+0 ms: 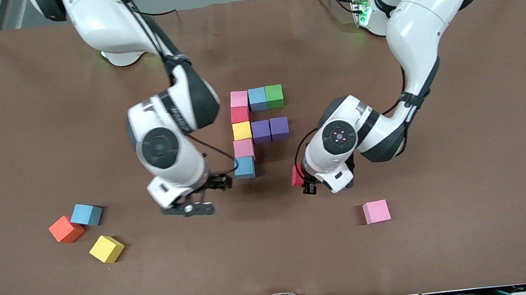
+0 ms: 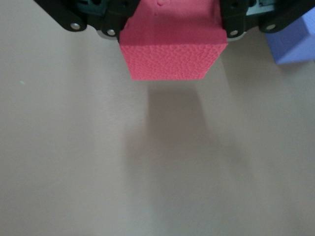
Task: Arrange 11 blocks into digit 3
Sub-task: 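Raise the right gripper away while the left gripper carries red toward blue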
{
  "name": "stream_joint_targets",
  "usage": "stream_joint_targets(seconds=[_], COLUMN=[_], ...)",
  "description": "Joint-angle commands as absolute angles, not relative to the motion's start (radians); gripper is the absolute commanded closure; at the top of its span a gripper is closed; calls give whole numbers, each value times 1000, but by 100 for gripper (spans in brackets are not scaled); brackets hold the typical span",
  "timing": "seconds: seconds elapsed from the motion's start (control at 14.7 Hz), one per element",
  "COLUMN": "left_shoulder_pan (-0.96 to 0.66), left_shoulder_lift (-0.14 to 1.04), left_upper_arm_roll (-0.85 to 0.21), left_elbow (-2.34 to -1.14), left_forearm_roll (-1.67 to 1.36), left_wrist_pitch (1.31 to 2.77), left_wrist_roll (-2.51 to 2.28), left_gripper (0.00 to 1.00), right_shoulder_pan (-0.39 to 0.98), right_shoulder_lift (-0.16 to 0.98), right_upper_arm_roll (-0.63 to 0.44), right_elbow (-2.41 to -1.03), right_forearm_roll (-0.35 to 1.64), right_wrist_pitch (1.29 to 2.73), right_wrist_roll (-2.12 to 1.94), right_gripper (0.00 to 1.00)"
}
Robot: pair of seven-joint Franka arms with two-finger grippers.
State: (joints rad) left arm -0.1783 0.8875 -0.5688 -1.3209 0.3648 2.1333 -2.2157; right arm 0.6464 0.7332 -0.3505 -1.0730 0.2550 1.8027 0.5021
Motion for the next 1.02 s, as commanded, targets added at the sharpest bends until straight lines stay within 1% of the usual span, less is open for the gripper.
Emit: stream_joint_targets(seconds=[0.0, 0.2, 0.27, 0.41, 0.54, 0.68, 0.95], left_shoulder_pan=[-273, -394, -412, -433, -448, -457, -486], left_shoulder_lift=[904, 904, 904, 904, 905, 913, 928], left_upper_arm_roll=[-493, -391, -376, -374, -374, -370, -357], left_elbow=[-1309, -1298, -1295, -1292, -1289, -1285, -1264], left_forearm_roll=[370, 367, 365, 362, 364, 364, 365], left_wrist_pitch=[2184, 2187, 2187, 2189, 2203, 2206, 2235], left_wrist_roll=[-2357, -2434, -2442, -2450, -2483, -2484, -2471], left_gripper=[92, 92, 93, 93, 92, 91, 91], right_shoulder_pan=[524, 430, 407, 350, 302, 224, 31], right_shoulder_lift=[646, 588, 577, 536, 477, 419, 338], right_upper_arm_roll=[-333, -330, -330, -325, -315, -252, -54], right_elbow=[-1088, -1092, -1092, -1095, -1138, -1161, -1167], right_forearm_roll=[245, 247, 245, 244, 221, 163, 31], right_wrist_pitch=[1784, 1769, 1744, 1726, 1726, 1724, 1646], right_wrist_roll=[509, 448, 413, 356, 301, 234, 175], right_gripper=[0, 0, 0, 0, 0, 0, 0])
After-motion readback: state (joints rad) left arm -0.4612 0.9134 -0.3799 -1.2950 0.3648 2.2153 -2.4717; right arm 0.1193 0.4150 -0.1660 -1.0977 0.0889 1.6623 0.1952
